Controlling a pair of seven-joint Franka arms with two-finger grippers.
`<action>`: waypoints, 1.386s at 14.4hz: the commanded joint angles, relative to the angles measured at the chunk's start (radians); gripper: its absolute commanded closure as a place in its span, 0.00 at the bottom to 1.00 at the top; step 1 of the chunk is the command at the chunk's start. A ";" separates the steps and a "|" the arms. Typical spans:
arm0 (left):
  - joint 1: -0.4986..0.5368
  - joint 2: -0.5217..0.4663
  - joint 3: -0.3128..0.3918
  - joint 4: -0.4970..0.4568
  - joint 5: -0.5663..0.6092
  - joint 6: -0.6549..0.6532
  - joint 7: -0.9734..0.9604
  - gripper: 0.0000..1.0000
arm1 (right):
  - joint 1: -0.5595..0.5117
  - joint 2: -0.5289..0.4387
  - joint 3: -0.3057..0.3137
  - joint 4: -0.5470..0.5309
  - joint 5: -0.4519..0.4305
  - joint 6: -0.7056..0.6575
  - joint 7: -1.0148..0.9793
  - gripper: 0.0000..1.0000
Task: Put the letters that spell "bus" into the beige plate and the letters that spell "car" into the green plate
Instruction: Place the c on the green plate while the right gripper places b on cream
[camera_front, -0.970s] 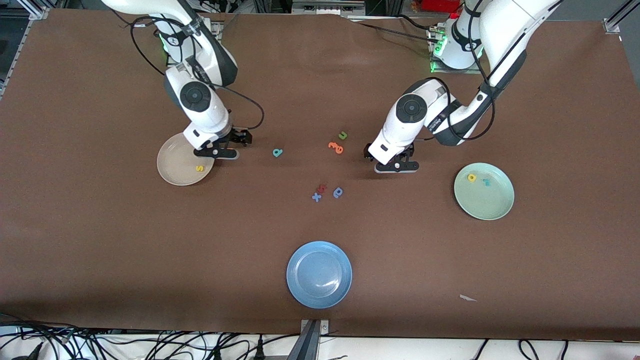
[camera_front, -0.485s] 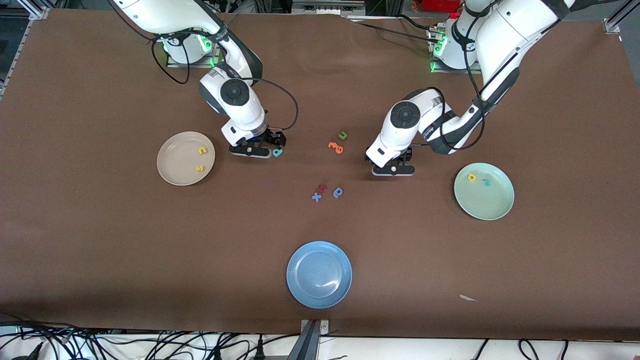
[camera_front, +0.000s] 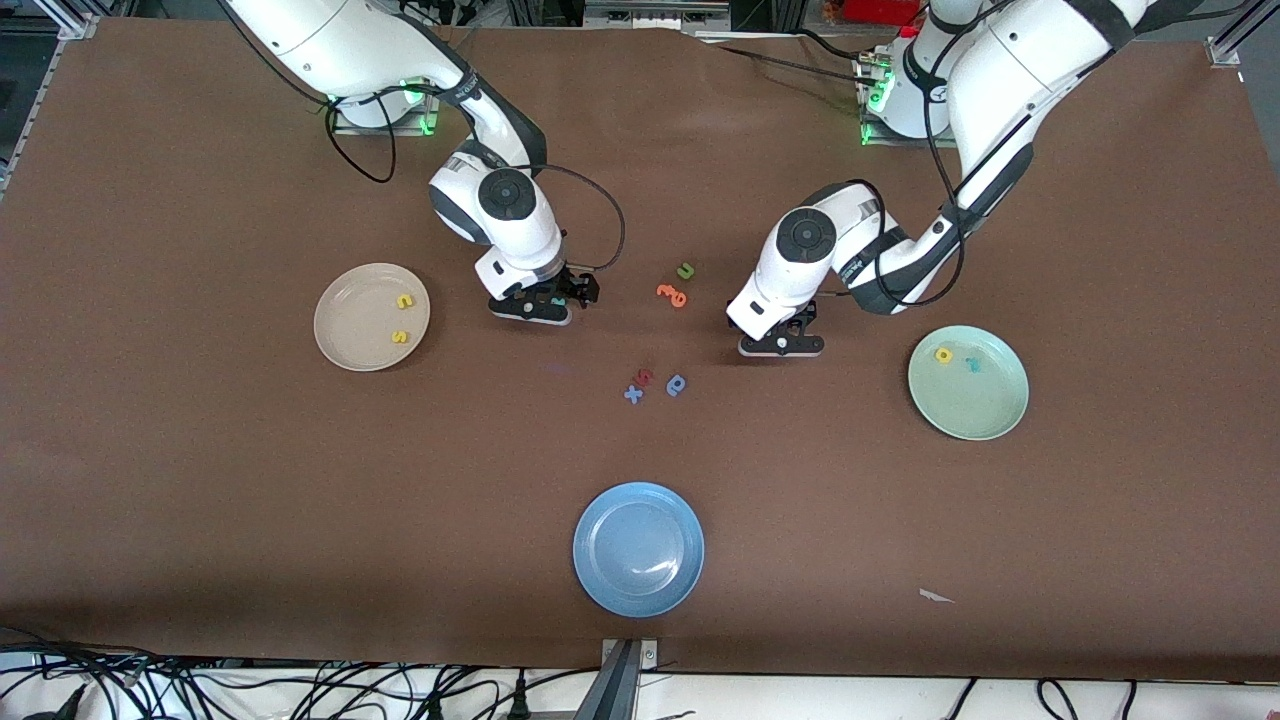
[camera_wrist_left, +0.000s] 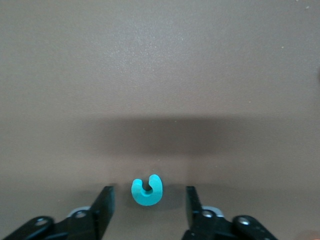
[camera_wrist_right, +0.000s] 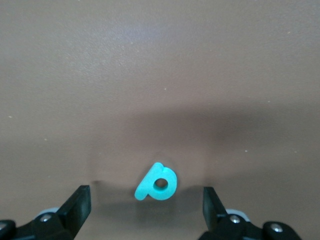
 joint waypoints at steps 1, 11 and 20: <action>-0.012 0.015 0.008 0.022 0.036 -0.007 -0.031 0.55 | -0.003 0.014 0.004 0.010 -0.043 -0.007 0.020 0.22; 0.017 0.000 0.003 0.076 0.033 -0.138 0.061 0.79 | -0.006 -0.017 0.003 -0.001 -0.046 -0.012 0.005 1.00; 0.290 -0.033 -0.006 0.237 -0.061 -0.484 0.712 0.80 | -0.307 -0.221 0.083 -0.013 0.051 -0.381 -0.559 1.00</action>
